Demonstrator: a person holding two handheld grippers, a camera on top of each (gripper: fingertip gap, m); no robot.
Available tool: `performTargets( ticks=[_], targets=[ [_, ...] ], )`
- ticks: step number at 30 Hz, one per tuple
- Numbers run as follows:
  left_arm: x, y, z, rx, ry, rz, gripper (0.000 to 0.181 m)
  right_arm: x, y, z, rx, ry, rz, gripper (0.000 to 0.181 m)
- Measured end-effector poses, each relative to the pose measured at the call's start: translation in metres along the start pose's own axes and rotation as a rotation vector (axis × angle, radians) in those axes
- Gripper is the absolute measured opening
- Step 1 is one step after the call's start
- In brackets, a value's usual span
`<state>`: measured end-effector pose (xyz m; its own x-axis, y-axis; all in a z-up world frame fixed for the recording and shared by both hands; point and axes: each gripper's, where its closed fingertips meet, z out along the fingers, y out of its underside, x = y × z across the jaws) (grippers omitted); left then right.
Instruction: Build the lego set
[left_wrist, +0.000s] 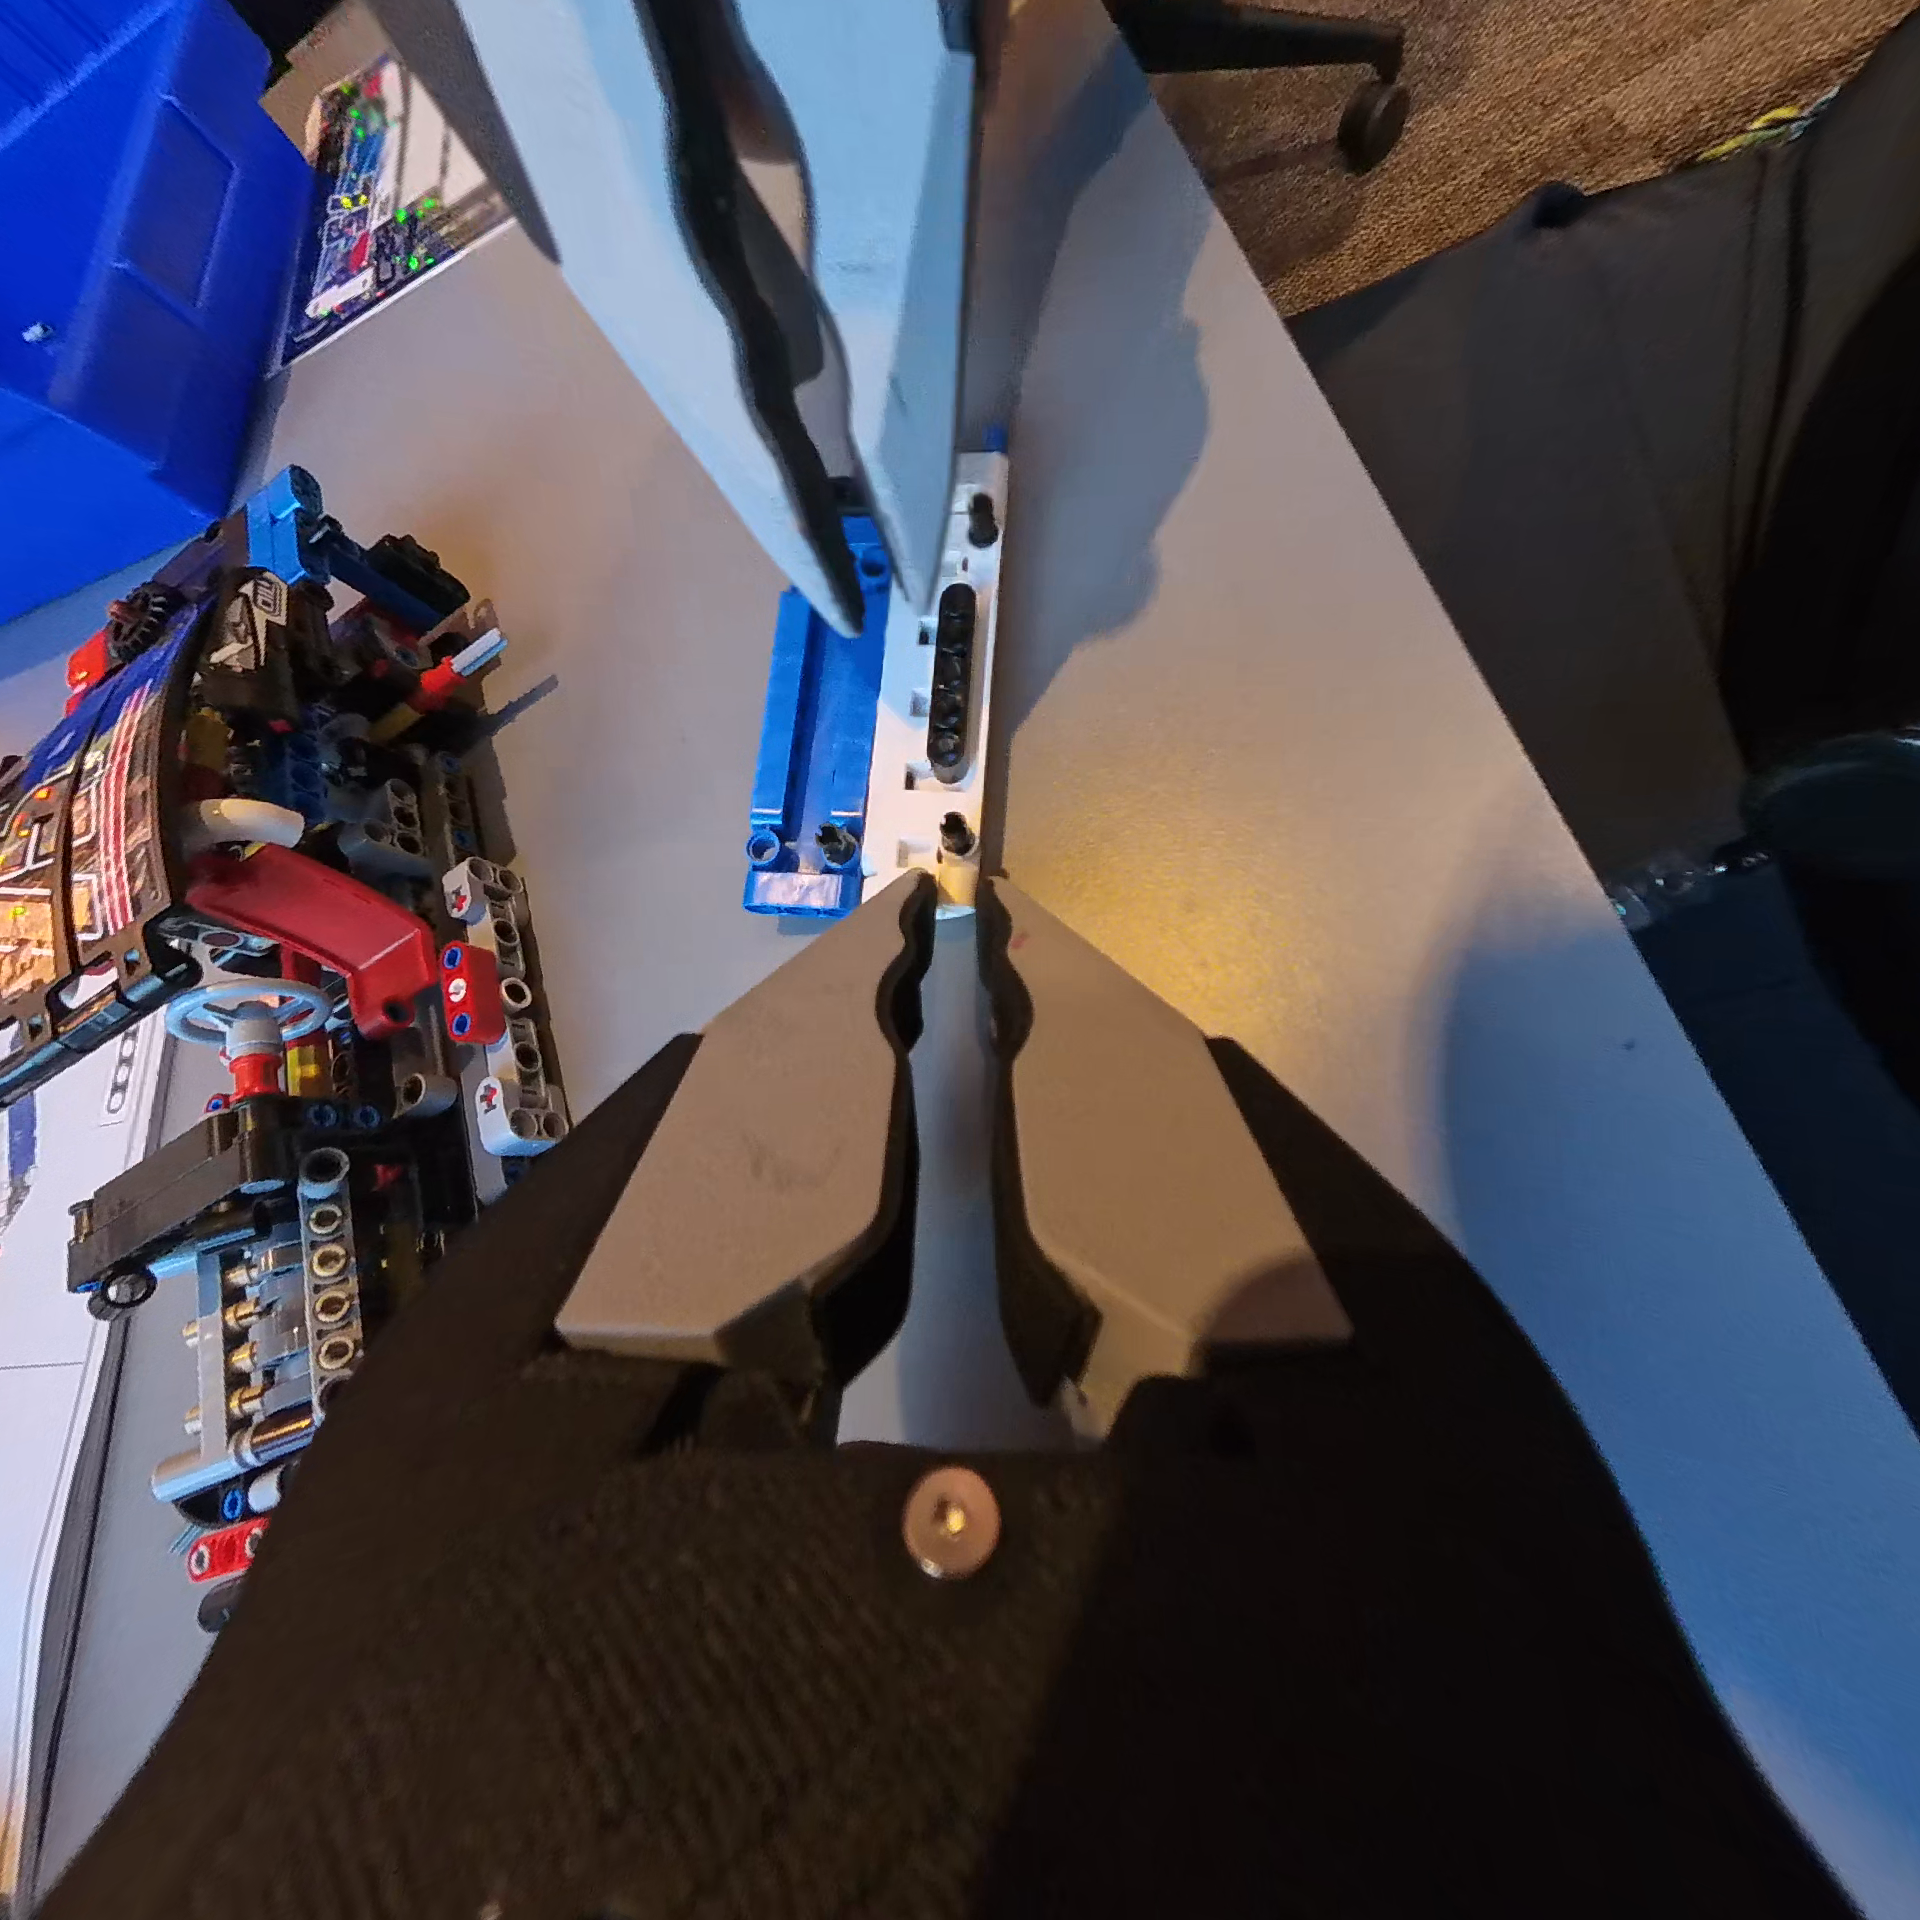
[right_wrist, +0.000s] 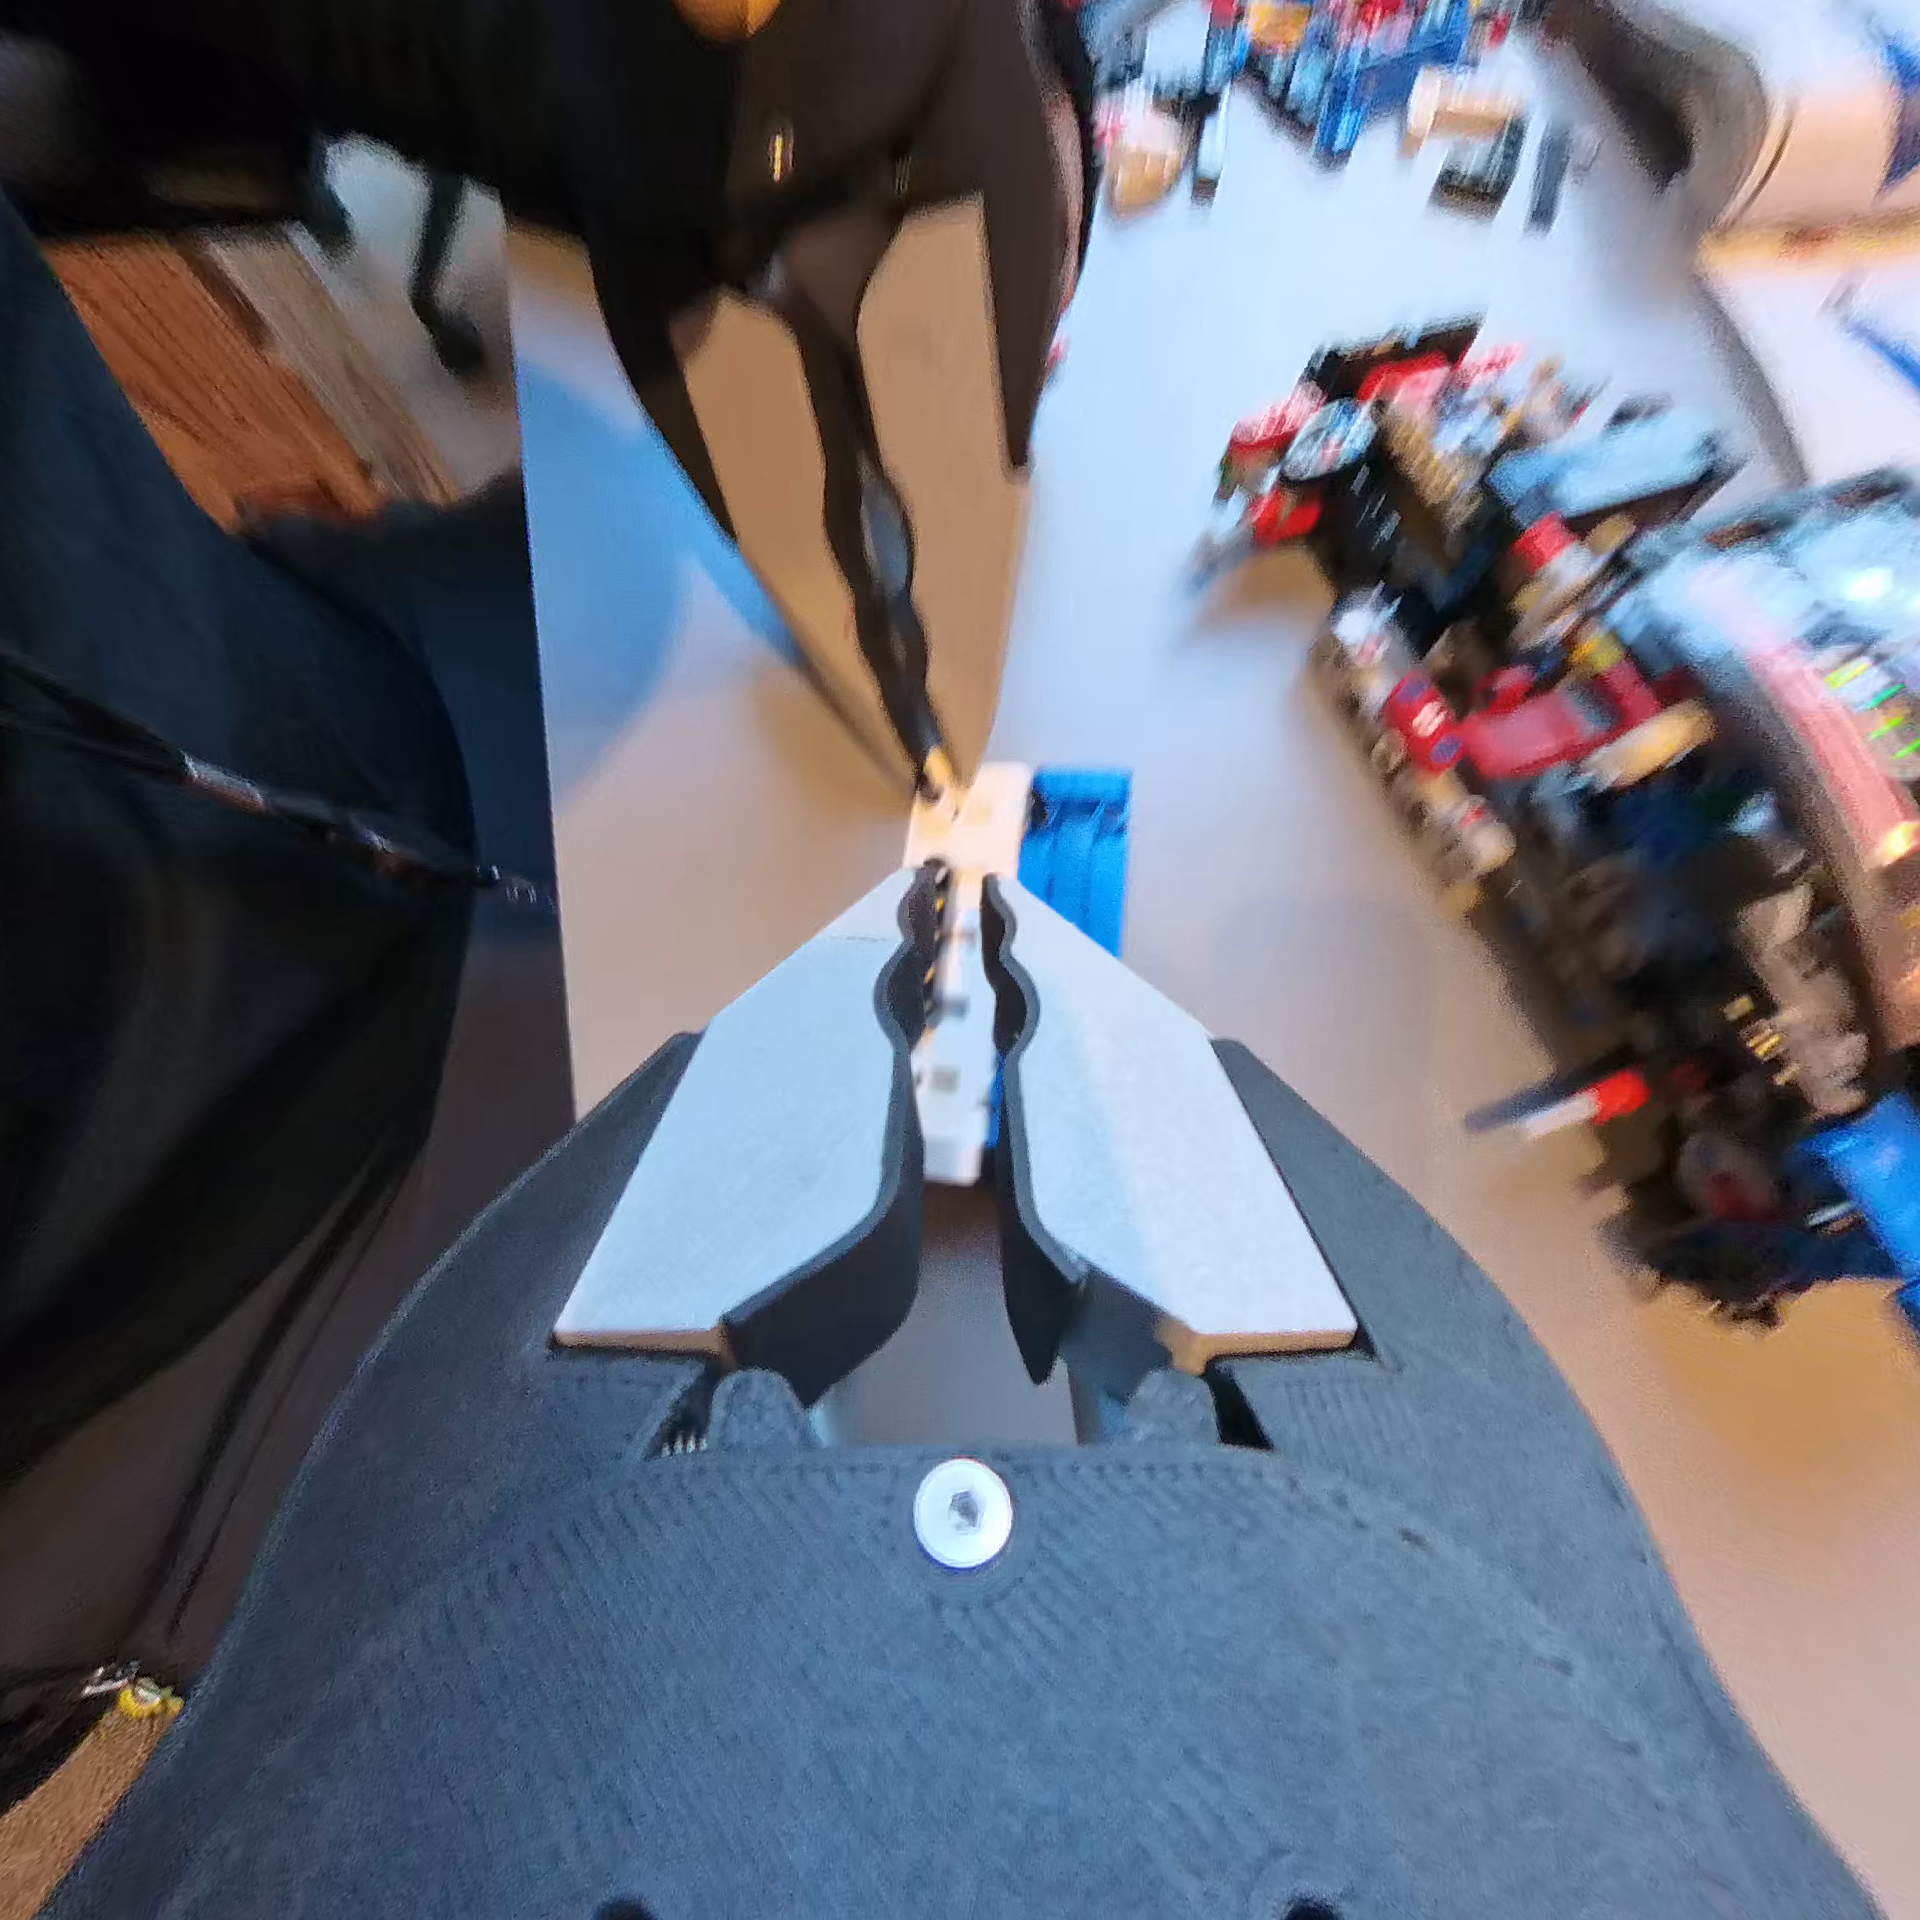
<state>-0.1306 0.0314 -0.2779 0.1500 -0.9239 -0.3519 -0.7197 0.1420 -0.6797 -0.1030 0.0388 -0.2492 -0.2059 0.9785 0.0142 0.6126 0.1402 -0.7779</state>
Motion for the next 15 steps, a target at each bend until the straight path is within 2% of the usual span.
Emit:
performTargets(
  ticks=[5,15],
  targets=[
    [0.001,-0.001,0.000,0.001,-0.002,0.001,0.005,-0.002,0.015,0.012,-0.088,0.043,-0.035,0.007],
    [0.002,-0.002,0.000,0.001,-0.004,0.005,0.005,0.008,0.011,0.015,-0.117,0.041,-0.046,0.002]
  ],
)
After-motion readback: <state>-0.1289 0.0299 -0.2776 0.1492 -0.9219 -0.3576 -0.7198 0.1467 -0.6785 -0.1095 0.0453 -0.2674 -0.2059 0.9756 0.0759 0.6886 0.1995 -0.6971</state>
